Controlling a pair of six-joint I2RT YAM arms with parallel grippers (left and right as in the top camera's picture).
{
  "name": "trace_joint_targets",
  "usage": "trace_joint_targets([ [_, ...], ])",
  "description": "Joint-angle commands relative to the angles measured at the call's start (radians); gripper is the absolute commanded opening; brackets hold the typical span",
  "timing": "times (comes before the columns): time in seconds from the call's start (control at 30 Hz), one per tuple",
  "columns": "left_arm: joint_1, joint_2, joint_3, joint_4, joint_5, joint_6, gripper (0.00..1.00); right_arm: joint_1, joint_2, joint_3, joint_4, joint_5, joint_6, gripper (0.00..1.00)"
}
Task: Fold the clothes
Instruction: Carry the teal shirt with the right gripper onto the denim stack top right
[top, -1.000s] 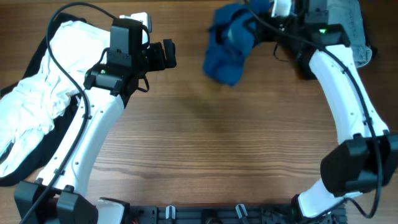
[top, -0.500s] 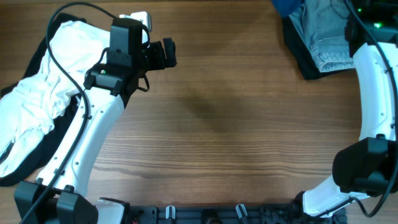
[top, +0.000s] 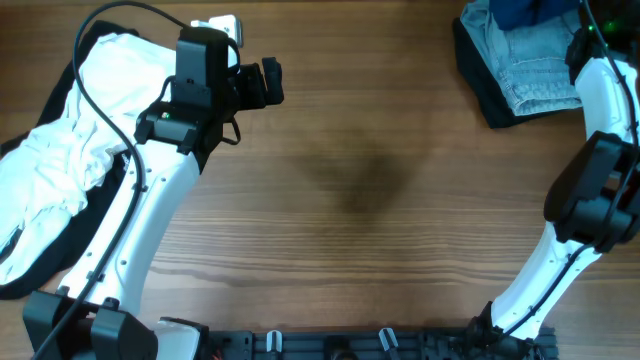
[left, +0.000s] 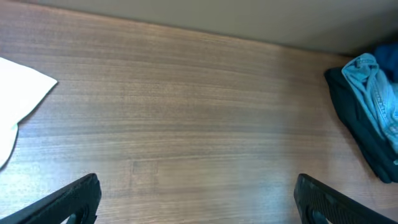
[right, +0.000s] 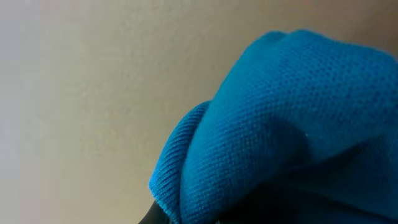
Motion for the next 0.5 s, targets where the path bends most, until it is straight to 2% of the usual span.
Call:
trace_joint_targets([
  [0.0, 0.004, 0.002, 0.001, 0.019, -0.013, 0.023, 1.00, -0.022, -0.027, 0.056, -0.062, -0.087, 0.009, 0.04],
  [0.23, 0.004, 0.002, 0.001, 0.043, -0.013, 0.024, 1.00, -0.143, -0.136, 0.056, -0.812, -0.129, -0.289, 0.04],
  [0.33, 0.004, 0.002, 0.001, 0.045, -0.013, 0.024, 1.00, -0.163, -0.146, 0.056, -1.052, -0.044, -0.344, 0.09],
  [0.43, 0.004, 0.002, 0.001, 0.045, -0.013, 0.024, 1.00, -0.180, -0.146, 0.056, -1.246, 0.047, -0.404, 0.26],
  [0.47, 0.003, 0.002, 0.001, 0.045, -0.013, 0.024, 1.00, -0.187, -0.146, 0.056, -1.294, 0.072, -0.420, 0.60],
])
